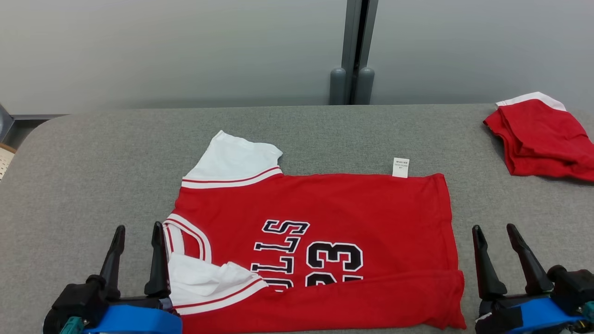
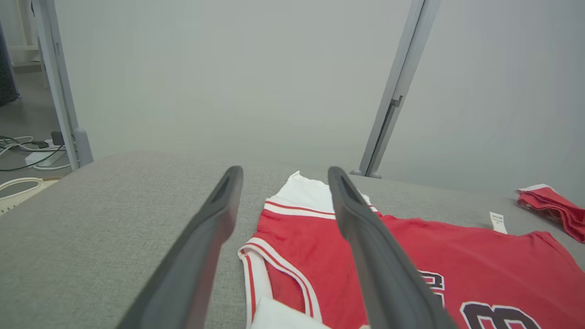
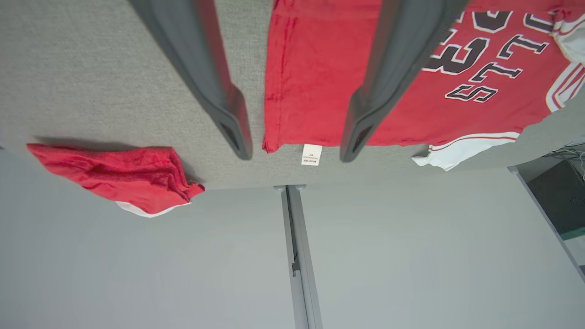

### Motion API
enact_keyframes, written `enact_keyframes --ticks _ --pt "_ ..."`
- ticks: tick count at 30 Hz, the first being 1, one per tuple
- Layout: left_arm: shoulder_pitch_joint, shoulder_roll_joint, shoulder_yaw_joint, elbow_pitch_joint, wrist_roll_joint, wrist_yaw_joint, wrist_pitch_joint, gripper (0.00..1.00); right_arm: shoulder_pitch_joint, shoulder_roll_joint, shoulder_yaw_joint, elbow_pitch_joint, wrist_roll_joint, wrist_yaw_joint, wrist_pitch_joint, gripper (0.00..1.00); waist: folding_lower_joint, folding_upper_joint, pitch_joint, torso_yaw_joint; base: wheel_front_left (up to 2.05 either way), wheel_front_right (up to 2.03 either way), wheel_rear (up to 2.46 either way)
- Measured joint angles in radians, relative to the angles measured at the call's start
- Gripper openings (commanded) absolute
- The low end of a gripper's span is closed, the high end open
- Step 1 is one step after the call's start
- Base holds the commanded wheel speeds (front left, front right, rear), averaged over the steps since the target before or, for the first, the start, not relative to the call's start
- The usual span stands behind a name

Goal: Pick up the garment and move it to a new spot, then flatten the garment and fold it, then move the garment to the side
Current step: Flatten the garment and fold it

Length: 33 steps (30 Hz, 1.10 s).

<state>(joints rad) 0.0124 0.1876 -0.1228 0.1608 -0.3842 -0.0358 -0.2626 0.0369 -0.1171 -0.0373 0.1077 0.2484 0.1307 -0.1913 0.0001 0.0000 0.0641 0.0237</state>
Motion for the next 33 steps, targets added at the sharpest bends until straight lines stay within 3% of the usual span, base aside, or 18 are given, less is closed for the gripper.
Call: enact_keyframes --ticks 7,14,33 --pt "-0.041 -0.049 0.079 -0.044 0.119 -0.018 0.0 1.0 -0.05 0.044 0.029 0.017 -0.019 0.0 -0.05 1.0 0.0 0.0 0.002 -0.003 0.0 0.0 0.0" --pt "-0.086 -0.076 0.106 0.009 0.194 -0.043 0.0 1.0 -0.077 0.063 0.054 0.047 -0.027 0.0 -0.065 1.0 0.0 0.0 0.003 -0.007 0.0 0.0 0.0" --pt "-0.1 -0.09 0.132 0.168 0.275 -0.062 0.0 1.0 -0.052 0.066 0.07 0.116 -0.01 0.0 -0.071 1.0 0.0 0.0 -0.003 -0.006 0.0 0.0 0.0"
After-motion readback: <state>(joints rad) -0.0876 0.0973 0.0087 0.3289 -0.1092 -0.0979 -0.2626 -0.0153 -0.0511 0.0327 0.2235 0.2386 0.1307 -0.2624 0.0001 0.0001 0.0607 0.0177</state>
